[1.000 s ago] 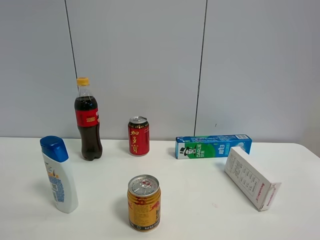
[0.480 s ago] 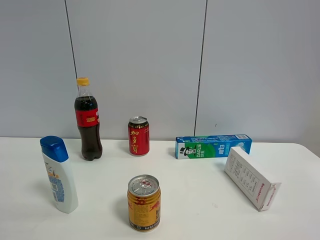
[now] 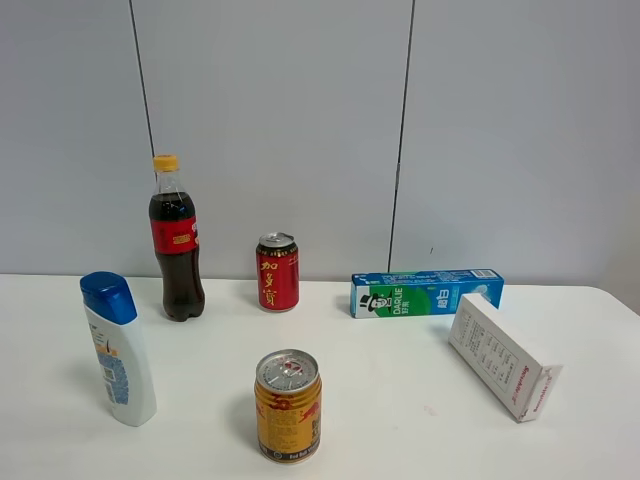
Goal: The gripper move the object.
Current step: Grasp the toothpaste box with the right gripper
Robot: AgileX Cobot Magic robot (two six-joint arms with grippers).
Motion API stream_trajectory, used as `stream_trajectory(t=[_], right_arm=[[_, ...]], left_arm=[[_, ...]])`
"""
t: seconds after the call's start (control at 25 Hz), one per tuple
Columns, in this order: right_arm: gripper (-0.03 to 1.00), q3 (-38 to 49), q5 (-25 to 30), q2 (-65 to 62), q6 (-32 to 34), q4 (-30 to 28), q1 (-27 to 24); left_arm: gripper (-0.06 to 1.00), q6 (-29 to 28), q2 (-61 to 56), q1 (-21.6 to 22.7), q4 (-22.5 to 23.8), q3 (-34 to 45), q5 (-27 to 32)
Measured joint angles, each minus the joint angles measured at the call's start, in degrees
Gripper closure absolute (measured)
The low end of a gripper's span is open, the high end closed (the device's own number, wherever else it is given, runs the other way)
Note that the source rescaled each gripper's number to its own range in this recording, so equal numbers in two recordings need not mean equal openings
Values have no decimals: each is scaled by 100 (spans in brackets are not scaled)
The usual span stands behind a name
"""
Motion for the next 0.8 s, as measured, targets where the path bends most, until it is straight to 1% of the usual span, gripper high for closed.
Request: stream_trajectory(t=[0.8], right_arm=[[13, 0, 0, 0, 5, 0, 0]], left_arm=[[-6, 0, 0, 0, 0, 0, 0]])
